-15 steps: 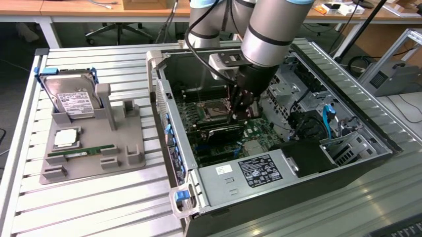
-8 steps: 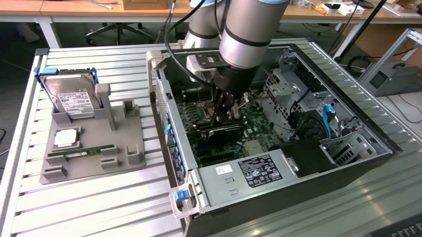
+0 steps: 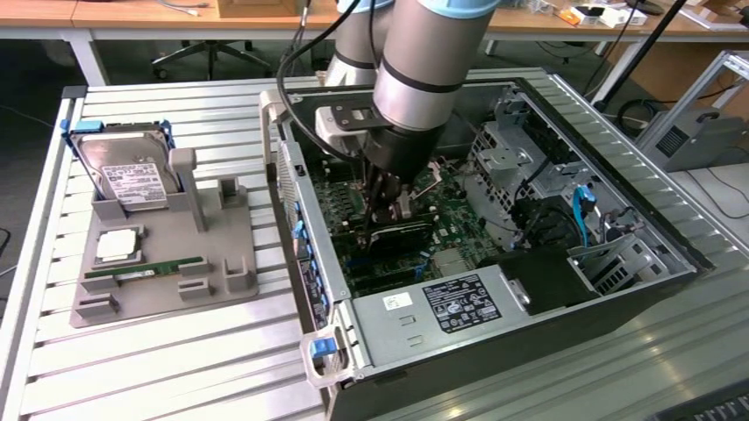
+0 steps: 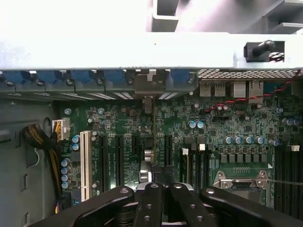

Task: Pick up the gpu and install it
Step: 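Press down on the gpu until it lock into place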

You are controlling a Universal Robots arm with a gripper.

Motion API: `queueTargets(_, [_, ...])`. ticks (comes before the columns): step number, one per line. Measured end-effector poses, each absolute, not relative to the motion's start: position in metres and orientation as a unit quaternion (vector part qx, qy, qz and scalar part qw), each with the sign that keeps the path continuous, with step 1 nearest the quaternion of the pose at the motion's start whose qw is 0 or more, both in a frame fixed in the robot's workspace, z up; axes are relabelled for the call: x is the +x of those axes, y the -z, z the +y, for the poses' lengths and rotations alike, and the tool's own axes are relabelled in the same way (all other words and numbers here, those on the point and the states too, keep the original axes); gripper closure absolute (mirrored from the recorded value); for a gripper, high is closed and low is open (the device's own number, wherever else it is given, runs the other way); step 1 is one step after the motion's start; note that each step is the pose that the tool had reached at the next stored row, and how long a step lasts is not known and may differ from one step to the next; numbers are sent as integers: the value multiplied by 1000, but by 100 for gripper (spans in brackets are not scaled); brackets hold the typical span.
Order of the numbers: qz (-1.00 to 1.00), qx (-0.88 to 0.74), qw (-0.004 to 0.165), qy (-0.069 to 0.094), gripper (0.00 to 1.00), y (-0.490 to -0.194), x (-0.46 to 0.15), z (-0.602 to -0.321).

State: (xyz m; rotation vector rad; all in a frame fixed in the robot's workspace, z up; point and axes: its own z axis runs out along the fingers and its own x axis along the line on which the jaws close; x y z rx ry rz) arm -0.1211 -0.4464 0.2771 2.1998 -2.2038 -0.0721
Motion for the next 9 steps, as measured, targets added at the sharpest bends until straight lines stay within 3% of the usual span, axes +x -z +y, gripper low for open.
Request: queueTargets(9, [-708, 706, 14, 23, 89, -275, -122, -447])
